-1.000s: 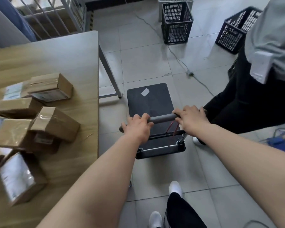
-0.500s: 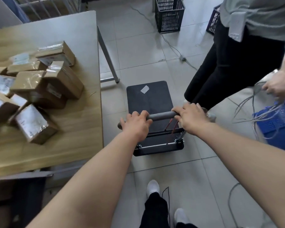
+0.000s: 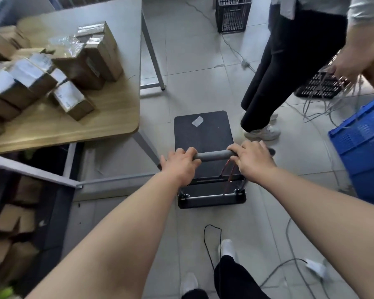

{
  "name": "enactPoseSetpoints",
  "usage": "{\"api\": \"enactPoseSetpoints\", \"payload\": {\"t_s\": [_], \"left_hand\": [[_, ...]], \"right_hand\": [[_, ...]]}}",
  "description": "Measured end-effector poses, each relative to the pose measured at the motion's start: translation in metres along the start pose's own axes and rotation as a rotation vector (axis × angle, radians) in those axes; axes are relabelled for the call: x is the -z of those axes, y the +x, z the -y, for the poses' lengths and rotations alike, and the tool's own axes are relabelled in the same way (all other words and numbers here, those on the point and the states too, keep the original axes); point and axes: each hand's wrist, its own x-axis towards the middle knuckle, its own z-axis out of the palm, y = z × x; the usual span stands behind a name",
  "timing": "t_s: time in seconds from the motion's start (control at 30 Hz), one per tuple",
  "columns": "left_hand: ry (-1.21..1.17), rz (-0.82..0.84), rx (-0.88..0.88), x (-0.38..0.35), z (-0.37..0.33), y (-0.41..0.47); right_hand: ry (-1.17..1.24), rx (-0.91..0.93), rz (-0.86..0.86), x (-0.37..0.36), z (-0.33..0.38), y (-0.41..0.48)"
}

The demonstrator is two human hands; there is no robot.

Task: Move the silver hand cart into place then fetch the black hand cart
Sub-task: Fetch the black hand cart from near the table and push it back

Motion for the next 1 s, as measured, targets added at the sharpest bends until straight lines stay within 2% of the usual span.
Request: {"api": "enactPoseSetpoints", "payload": {"t_s": [0.3, 0.57, 0.8, 1.0], "left_hand": [[0.012, -0.027, -0.047, -0.056, 0.016, -0.109], [0.025, 0.013, -0.07, -0.098, 0.043, -0.213], [0.034, 0.021, -0.047, -0.132, 0.042, -0.289], [0.007, -0.003, 0.032, -0.168, 0.015, -0.352]], "right_hand": [[0.019, -0.068, 0.005, -0.03, 0.033, -0.123], [0.059, -0.135, -0.01, -0.068, 0.076, -0.237], [0.084, -0.12, 0.028, -0.087, 0.085, -0.311], [0.064, -0.039, 0.027, -0.098, 0.066, -0.371]]}}
